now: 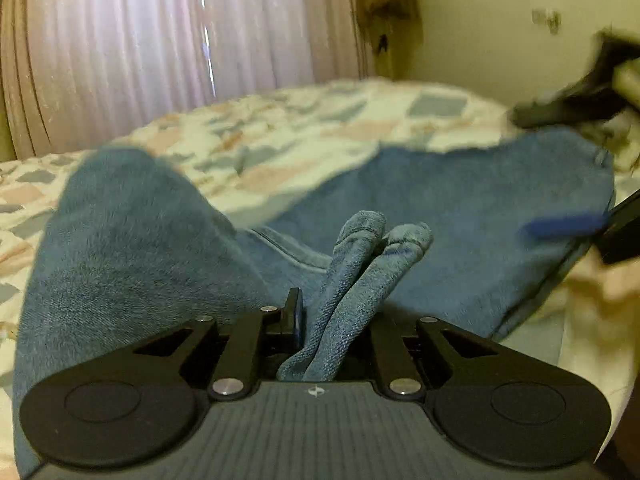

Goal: Fold clothes

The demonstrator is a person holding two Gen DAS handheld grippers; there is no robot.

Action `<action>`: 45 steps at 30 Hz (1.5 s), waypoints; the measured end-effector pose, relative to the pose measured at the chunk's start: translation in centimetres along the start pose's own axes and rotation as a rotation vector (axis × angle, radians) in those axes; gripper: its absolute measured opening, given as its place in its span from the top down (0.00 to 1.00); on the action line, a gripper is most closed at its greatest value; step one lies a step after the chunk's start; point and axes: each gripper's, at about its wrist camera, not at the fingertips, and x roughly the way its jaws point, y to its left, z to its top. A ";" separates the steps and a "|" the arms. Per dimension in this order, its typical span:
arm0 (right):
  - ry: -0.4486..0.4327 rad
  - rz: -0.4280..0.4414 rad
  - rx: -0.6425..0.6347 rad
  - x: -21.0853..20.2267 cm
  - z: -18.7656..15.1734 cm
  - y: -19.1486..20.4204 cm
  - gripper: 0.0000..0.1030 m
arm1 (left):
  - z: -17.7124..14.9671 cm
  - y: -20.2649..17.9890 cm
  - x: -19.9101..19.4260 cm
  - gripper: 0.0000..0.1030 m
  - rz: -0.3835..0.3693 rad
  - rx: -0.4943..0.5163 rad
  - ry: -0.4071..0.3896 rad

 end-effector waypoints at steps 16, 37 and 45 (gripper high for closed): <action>0.329 -0.061 0.123 14.5 0.3 1.3 0.79 | -1.5 1.8 -1.4 0.90 -0.033 0.001 -0.136; -0.236 -0.361 -0.331 -7.9 12.8 3.9 0.88 | 2.5 2.0 -5.7 0.57 -0.150 -0.015 -0.123; -0.228 -0.259 -0.026 -9.8 14.2 -5.5 0.48 | 5.1 0.3 0.6 0.58 -0.185 -0.046 -0.019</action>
